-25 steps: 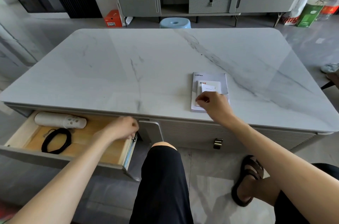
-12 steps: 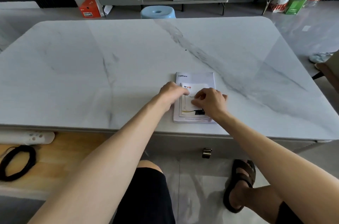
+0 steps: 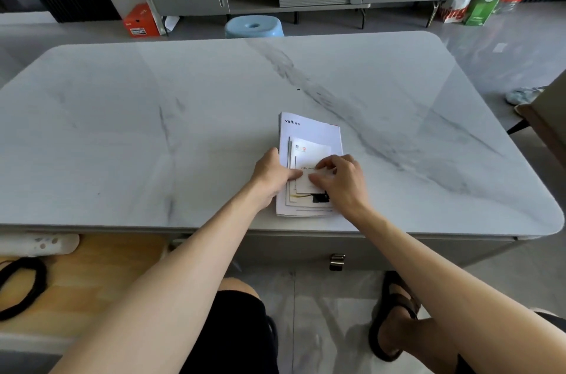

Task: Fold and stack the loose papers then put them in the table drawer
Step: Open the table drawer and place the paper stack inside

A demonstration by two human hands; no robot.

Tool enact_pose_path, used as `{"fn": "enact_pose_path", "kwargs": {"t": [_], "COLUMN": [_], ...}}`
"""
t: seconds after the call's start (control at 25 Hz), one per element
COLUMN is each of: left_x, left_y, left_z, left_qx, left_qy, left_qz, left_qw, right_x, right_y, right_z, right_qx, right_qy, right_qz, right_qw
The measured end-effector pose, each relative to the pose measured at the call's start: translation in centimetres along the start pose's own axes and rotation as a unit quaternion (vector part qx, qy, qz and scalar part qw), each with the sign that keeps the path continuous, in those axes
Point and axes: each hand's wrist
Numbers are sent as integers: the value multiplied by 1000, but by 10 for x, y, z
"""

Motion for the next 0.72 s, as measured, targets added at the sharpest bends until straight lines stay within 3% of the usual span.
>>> {"fn": "enact_pose_path", "kwargs": {"t": [0.12, 0.28, 0.52, 0.72], "left_x": [28, 85, 155, 157], "left_y": [46, 169, 333, 375], "left_z": [4, 33, 131, 195], "left_qx": [101, 154, 110, 75], "left_qy": [-22, 10, 201, 264], "left_qz": [30, 48, 99, 27], "left_qw": [994, 987, 968, 961], "right_x": [13, 44, 98, 104], "right_y": [7, -3, -64, -89], "right_z": [14, 69, 131, 140], "right_qx": [-71, -136, -105, -59], "right_qy": [-8, 4, 68, 98], "right_qz": [2, 37, 224, 256], "right_qw": [997, 990, 967, 960]}}
Point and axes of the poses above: each hand's wrist, its own x-axis away from the middle knuckle, its own y-axis out of the back of the hand, z = x × y, and after that the axes turned 4 degrees about -z, right-handed
